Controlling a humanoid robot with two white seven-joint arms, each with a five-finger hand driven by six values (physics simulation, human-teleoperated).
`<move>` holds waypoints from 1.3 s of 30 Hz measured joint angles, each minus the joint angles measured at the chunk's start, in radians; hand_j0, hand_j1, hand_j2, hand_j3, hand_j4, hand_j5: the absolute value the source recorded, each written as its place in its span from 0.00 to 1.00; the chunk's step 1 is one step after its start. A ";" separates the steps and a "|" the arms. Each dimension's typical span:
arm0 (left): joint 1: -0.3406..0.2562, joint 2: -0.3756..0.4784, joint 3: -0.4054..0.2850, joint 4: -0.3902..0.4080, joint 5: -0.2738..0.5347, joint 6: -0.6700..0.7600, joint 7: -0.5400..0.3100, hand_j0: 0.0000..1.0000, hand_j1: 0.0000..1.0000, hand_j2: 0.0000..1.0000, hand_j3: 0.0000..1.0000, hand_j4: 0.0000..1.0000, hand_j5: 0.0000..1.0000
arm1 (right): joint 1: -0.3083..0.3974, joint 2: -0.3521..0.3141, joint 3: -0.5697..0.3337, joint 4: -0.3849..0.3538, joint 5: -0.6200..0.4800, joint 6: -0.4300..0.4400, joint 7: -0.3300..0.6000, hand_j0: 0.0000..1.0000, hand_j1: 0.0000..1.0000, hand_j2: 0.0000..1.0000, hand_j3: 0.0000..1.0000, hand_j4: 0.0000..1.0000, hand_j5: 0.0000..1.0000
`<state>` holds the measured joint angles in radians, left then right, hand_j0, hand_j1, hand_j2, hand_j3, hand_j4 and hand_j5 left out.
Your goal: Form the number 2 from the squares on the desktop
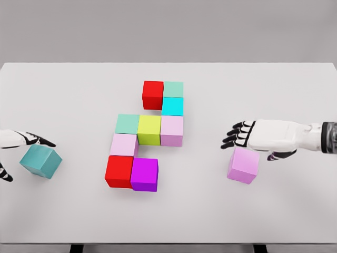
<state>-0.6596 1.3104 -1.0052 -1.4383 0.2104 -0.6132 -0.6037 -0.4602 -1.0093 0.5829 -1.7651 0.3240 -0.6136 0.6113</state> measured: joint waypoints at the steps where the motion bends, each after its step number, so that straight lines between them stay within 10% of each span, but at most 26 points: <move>1: 0.000 0.001 -0.001 0.000 0.000 0.000 0.011 1.00 1.00 1.00 1.00 1.00 1.00 | 0.002 0.000 0.003 0.000 0.000 0.000 0.000 1.00 1.00 1.00 1.00 1.00 1.00; 39: 0.021 -0.073 -0.004 0.015 -0.136 0.001 0.102 1.00 1.00 1.00 1.00 1.00 1.00 | -0.021 0.007 0.133 0.000 0.077 0.000 0.000 1.00 1.00 1.00 1.00 1.00 1.00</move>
<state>-0.6381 1.2377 -1.0089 -1.4232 0.0742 -0.6127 -0.5019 -0.4817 -1.0027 0.7157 -1.7654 0.4014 -0.6132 0.6112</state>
